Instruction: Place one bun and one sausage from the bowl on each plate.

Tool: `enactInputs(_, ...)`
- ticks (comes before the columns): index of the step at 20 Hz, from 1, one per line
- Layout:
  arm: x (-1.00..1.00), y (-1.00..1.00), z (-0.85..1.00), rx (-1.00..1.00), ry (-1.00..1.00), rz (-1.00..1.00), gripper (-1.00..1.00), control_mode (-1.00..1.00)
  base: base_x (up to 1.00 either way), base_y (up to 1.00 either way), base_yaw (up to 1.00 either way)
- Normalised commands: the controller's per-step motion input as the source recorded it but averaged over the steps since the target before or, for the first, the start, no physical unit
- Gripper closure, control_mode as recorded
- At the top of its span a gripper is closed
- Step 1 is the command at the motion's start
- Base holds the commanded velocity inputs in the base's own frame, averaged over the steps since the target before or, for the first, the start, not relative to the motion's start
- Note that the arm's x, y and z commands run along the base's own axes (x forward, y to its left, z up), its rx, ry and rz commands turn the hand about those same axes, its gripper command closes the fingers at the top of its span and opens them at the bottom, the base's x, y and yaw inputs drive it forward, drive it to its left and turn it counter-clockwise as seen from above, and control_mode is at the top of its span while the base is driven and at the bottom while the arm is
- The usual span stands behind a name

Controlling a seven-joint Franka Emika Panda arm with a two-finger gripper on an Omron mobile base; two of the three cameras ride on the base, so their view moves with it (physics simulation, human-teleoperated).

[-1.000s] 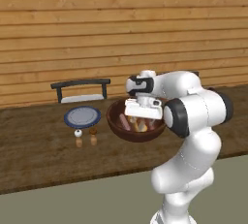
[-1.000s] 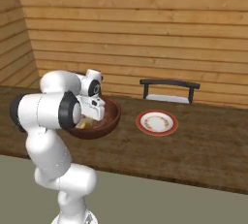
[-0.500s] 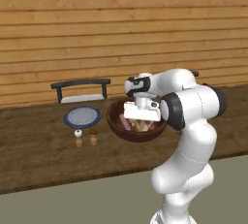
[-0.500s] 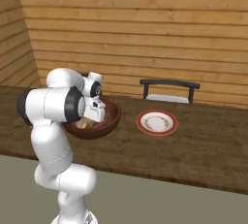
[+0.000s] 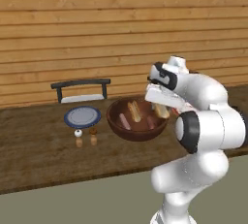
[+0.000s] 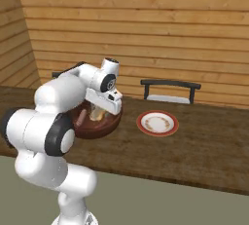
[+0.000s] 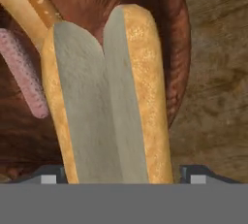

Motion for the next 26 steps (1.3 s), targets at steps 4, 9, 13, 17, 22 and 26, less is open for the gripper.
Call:
enactInputs(4, 0.02, -1.00, 0.61, -0.05, -0.40, -0.17, 1.00, -1.00, 0.00, 0.00, 0.00)
enactInputs(9, 0.53, -1.00, 0.03, -0.11, -0.03, -0.26, 1.00, -1.00, 0.00, 0.00, 0.00)
enactInputs(13, 0.95, -1.00, 0.00, -0.07, 0.20, -0.34, 1.00, -1.00, 0.00, 0.00, 0.00)
enactInputs(17, 0.72, -0.89, -0.16, 0.04, 0.34, -0.22, 1.00, -1.00, 0.00, 0.00, 0.00)
enactInputs(22, 0.11, -0.57, -0.62, 0.01, 0.19, -0.08, 1.00, -1.00, 0.00, 0.00, 0.00)
enactInputs(26, 0.48, -0.28, -0.55, 0.00, 0.09, -0.12, 1.00, -1.00, 0.00, 0.00, 0.00)
